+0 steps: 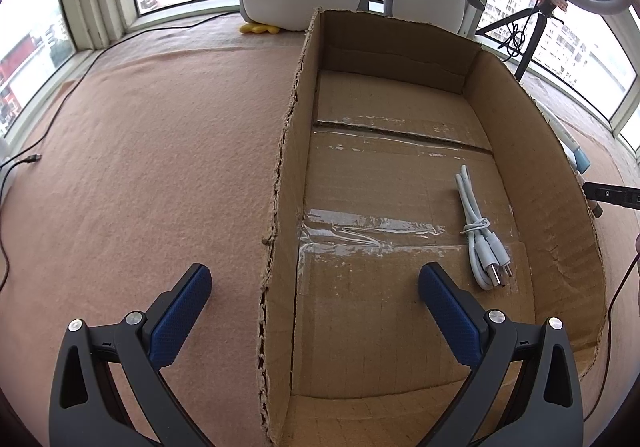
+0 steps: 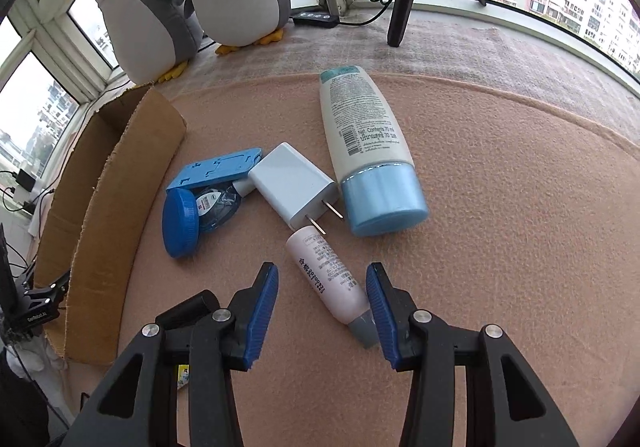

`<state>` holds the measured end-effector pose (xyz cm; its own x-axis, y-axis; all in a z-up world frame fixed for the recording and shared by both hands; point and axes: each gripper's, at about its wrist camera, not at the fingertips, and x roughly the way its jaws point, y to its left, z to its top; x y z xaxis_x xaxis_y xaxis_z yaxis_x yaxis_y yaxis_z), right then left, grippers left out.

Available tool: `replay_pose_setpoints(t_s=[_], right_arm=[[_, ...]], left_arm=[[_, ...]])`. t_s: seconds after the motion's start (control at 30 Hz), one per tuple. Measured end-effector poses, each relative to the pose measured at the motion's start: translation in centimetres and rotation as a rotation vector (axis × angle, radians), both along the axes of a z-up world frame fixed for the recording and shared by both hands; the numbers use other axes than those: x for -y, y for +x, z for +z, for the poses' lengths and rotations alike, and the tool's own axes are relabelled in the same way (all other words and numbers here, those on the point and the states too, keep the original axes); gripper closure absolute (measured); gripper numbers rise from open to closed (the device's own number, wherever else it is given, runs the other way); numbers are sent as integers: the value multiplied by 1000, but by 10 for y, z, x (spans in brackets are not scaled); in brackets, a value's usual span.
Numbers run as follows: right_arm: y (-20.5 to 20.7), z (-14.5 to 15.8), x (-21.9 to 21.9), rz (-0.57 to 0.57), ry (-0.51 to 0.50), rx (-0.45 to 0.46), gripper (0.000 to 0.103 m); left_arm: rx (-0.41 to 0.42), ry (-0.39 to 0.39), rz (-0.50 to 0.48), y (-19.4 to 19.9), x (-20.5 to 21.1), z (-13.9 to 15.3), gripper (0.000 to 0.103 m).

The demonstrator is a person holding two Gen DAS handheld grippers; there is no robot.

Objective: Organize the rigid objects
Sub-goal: 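Move the right gripper to the small white tube and close on it, then carry the white tube into the box and open the right gripper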

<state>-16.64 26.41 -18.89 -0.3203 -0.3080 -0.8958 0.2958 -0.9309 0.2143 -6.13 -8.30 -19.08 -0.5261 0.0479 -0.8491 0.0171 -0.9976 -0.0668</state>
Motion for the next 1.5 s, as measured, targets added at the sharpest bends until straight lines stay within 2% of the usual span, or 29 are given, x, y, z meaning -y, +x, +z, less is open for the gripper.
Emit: replay_pose_setpoints(t_s=[0.13, 0.33, 0.5, 0.77, 0.93, 1.23, 1.5], right_arm=[[0, -2, 9, 9, 67, -14, 73], [3, -3, 20, 13, 129, -45, 83], [11, -2, 24, 10, 157, -62, 85], [30, 4, 19, -45, 102, -61, 85], [45, 29, 27, -60, 43, -96, 85], [59, 83, 93, 72, -61, -197, 85], [59, 83, 154, 174, -61, -206, 85]], left_arm=[[0, 3, -5, 0, 1, 0, 0], [4, 21, -9, 0, 1, -1, 0], [9, 21, -13, 0, 1, -1, 0], [8, 22, -13, -1, 1, -1, 0], [5, 22, -12, 0, 1, 0, 0], [9, 16, -14, -1, 2, 0, 0], [7, 16, -10, -1, 2, 0, 0]])
